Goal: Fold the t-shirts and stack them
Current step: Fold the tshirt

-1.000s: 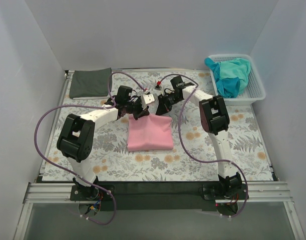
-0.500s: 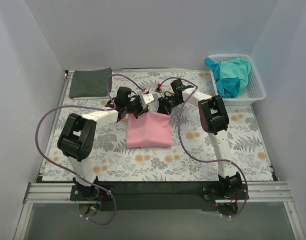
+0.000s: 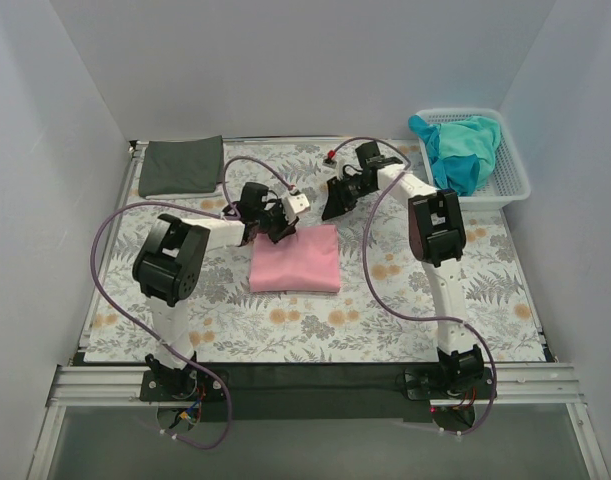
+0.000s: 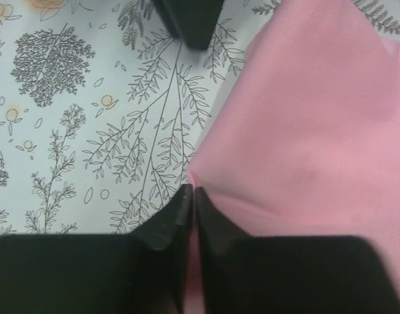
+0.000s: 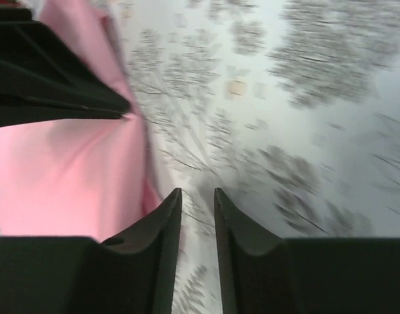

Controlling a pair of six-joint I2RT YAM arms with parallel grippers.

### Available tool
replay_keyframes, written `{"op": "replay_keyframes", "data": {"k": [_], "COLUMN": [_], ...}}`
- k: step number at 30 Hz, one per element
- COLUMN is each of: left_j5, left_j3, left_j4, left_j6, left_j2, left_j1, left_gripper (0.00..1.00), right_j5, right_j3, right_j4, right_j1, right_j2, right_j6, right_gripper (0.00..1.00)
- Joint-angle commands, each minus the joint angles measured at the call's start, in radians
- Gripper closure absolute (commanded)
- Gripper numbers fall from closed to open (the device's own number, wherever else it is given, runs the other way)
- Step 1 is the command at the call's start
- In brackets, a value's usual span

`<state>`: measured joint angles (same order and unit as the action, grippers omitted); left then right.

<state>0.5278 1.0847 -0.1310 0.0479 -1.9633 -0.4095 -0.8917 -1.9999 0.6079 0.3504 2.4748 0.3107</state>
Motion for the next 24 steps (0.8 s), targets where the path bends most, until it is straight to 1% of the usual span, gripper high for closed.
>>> {"op": "replay_keyframes", "data": {"k": [1, 2, 4, 5, 6, 8, 9, 11, 12, 13, 15, 16, 18, 19, 21, 23, 24], "left_j5": [-0.032, -0.032, -0.016, -0.009, -0.002, 0.056, 0.069, 0.133, 0.2, 0.222, 0.274, 0.276, 0.3, 0.31, 0.311, 0.313, 0.316], "left_j3": [0.072, 0.087, 0.151, 0.177, 0.228, 0.265, 0.277, 0.277, 0.271, 0.244, 0.204, 0.16, 0.117, 0.08, 0.043, 0.014, 0.014], "left_j4": [0.016, 0.037, 0.074, 0.126, 0.164, 0.253, 0.27, 0.335, 0.353, 0.363, 0.367, 0.364, 0.329, 0.296, 0.248, 0.176, 0.163], "left_j6": [0.036, 0.065, 0.107, 0.16, 0.191, 0.251, 0.326, 0.395, 0.477, 0.518, 0.605, 0.691, 0.777, 0.856, 0.921, 0.981, 0.994], "left_j2": [0.018, 0.023, 0.046, 0.055, 0.073, 0.099, 0.113, 0.159, 0.171, 0.196, 0.219, 0.225, 0.234, 0.233, 0.225, 0.207, 0.169], "left_j1": [0.008, 0.014, 0.026, 0.04, 0.047, 0.076, 0.086, 0.121, 0.13, 0.135, 0.149, 0.147, 0.156, 0.164, 0.178, 0.208, 0.221], "left_gripper": [0.83, 0.77, 0.71, 0.64, 0.63, 0.61, 0.61, 0.63, 0.65, 0.65, 0.65, 0.64, 0.64, 0.64, 0.65, 0.64, 0.64], "right_j5": [0.126, 0.125, 0.11, 0.1, 0.09, 0.047, 0.027, -0.064, -0.096, -0.157, -0.202, -0.225, -0.251, -0.266, -0.266, -0.23, -0.214], "right_j3": [-0.04, -0.036, 0.018, 0.041, 0.071, 0.145, 0.167, 0.231, 0.251, 0.272, 0.315, 0.328, 0.34, 0.336, 0.328, 0.316, 0.281], "right_j4": [0.001, 0.003, 0.006, 0.006, 0.006, 0.006, 0.004, 0.004, 0.001, 0.003, -0.003, -0.007, -0.016, -0.022, -0.066, -0.102, -0.112], "right_j1": [-0.071, -0.08, -0.087, -0.087, -0.087, -0.087, -0.087, -0.085, -0.085, -0.079, -0.057, -0.041, -0.024, -0.008, 0.001, 0.004, 0.004], "right_j2": [-0.103, -0.123, -0.2, -0.227, -0.284, -0.335, -0.38, -0.419, -0.433, -0.447, -0.448, -0.439, -0.4, -0.383, -0.335, -0.304, -0.26], "right_j6": [-0.004, -0.002, 0.011, 0.017, 0.022, 0.018, 0.011, -0.018, -0.036, -0.051, -0.091, -0.102, -0.14, -0.156, -0.2, -0.211, -0.213], "right_gripper": [0.69, 0.68, 0.68, 0.68, 0.68, 0.69, 0.69, 0.69, 0.69, 0.69, 0.69, 0.69, 0.67, 0.66, 0.65, 0.65, 0.65]}}
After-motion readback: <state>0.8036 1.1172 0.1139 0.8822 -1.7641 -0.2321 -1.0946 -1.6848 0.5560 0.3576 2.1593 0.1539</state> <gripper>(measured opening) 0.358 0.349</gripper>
